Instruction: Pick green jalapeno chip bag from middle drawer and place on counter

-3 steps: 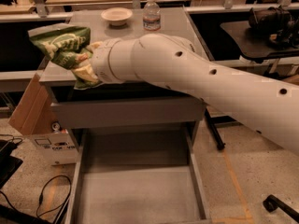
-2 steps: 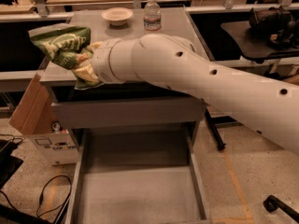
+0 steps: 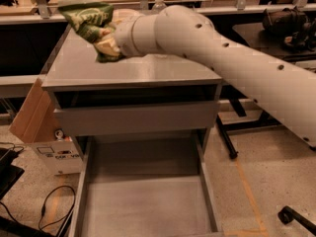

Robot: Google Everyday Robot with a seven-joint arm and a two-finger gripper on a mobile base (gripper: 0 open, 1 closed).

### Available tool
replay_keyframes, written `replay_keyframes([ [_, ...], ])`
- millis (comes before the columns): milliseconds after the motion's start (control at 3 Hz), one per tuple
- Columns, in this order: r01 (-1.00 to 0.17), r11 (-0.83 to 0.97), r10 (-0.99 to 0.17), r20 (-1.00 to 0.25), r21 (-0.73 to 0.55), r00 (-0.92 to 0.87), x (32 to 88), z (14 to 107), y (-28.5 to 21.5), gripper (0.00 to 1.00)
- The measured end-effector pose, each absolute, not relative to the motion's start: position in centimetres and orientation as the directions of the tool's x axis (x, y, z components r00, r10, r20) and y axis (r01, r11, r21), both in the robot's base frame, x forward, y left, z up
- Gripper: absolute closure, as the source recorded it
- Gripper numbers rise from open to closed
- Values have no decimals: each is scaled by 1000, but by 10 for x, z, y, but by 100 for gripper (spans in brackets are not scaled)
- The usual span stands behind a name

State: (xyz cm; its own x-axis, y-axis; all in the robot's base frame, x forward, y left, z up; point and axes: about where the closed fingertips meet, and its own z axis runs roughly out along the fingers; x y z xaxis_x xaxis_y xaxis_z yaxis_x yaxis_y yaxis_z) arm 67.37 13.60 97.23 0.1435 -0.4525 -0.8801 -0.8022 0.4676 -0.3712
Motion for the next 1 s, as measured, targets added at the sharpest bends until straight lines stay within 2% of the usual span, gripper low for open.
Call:
replay_keyframes([
  [333, -784, 494, -428, -890, -376, 158, 721, 997, 124, 100],
  [1000, -828, 448, -388, -908, -337, 160, 801, 992, 161, 100],
])
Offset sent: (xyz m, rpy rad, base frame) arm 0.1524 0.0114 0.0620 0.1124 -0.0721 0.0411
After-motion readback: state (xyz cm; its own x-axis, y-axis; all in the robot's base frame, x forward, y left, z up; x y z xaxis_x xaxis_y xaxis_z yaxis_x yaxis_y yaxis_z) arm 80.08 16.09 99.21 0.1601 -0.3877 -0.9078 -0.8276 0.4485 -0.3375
